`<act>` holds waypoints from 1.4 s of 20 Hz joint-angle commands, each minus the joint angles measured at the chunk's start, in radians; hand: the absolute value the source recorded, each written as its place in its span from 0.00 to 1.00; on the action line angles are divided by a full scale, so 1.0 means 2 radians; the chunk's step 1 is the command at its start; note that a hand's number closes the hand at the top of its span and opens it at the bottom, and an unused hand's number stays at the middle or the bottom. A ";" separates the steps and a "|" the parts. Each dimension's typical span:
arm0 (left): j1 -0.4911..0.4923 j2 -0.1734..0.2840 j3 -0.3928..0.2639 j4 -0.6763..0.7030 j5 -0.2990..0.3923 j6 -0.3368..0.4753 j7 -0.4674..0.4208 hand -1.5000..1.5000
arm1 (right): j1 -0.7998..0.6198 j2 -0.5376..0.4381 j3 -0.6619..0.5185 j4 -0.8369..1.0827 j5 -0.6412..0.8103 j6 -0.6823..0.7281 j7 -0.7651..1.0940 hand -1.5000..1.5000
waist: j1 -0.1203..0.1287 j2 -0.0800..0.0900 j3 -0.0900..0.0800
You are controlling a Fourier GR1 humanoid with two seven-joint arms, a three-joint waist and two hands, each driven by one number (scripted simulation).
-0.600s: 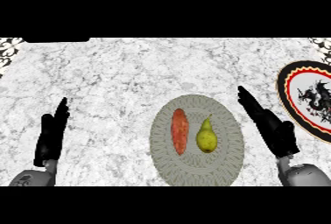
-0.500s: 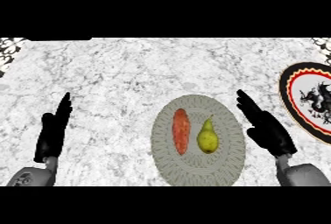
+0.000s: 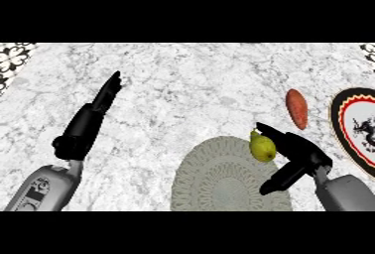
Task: Pick the pear from the placemat and place it in the plate
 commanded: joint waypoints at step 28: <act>-0.010 0.027 0.016 -0.034 0.032 -0.079 -0.011 0.50 | -0.375 0.018 0.082 0.457 -0.197 0.282 0.365 0.00 | 0.011 0.016 0.018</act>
